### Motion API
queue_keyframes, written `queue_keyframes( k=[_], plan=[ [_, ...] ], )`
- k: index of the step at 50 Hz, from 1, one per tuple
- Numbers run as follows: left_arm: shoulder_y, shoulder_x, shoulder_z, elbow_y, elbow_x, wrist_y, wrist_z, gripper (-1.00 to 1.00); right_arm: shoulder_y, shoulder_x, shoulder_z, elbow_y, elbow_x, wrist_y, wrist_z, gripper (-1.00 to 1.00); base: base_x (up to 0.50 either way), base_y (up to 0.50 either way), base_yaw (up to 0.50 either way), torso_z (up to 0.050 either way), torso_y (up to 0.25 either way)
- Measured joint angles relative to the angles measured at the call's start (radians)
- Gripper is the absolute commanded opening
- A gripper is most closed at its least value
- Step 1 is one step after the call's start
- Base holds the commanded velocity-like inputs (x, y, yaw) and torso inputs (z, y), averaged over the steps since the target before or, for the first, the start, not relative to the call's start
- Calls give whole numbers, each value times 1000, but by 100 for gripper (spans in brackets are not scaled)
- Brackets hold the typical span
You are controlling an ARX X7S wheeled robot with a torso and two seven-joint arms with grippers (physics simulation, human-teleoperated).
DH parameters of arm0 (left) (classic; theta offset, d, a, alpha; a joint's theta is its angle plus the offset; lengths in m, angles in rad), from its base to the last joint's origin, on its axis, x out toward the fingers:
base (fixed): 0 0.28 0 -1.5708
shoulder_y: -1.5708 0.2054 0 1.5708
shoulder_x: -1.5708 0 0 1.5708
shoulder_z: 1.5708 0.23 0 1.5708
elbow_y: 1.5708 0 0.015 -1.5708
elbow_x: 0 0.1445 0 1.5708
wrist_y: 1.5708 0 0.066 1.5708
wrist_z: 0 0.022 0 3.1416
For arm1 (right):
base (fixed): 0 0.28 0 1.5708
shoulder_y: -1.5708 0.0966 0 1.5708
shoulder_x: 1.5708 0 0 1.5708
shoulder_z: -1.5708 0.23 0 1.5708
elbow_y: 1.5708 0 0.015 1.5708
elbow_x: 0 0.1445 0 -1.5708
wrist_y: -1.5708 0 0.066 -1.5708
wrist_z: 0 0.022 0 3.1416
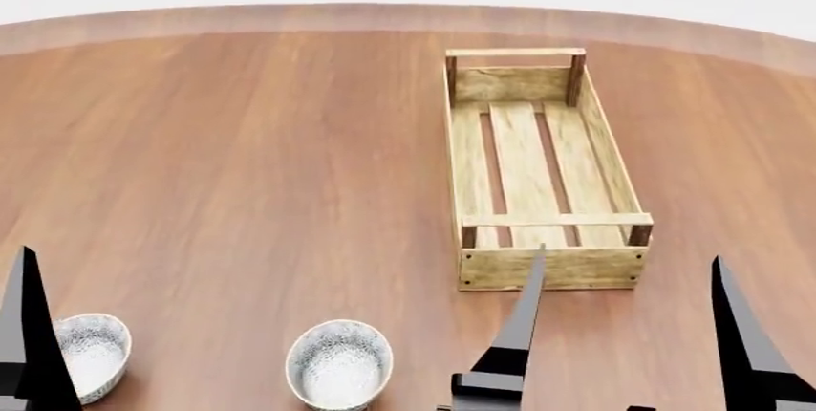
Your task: Stack the right bowl on the left bowl and place them in the tray.
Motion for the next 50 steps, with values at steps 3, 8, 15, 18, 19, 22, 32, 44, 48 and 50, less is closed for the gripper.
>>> queue_keyframes(
  k=[3,8,15,18,19,22,32,44,48,50],
  plan=[
    [-1,-2,1,1,-3,-2,-3,100,1,2,-1,-1,2,1,3,100,500,0,0,0,0],
    [-1,-5,2,2,-7,-5,-6,100,2,6,-2,-4,6,5,7,100,500,0,0,0,0],
    [-3,-10,2,3,-14,-7,-12,100,2,11,-3,-5,11,5,12,100,500,0,0,0,1],
    [-3,-12,2,2,-16,-6,-14,100,3,13,-4,-6,13,6,15,100,500,0,0,0,0],
    [-3,-13,2,2,-18,-6,-14,100,3,13,-4,-6,14,6,16,100,500,0,0,0,0],
    [-3,-15,2,1,-21,-5,-17,100,3,15,-5,-6,16,6,18,100,500,0,0,0,0],
    [-4,-25,4,3,-32,-7,-30,100,3,22,-9,-2,22,5,27,100,500,0,0,0,1],
    [-6,-39,7,0,-46,-7,-46,100,-14,18,8,17,66,-29,26,100,40,-103,0,0,1],
    [-6,-42,8,0,-53,-8,-51,100,-20,19,16,17,81,-41,25,100,2,-500,0,0,0],
    [-6,-44,8,0,-56,-8,-53,100,-22,20,18,17,86,-46,25,100,2,-500,0,0,0]
  ],
)
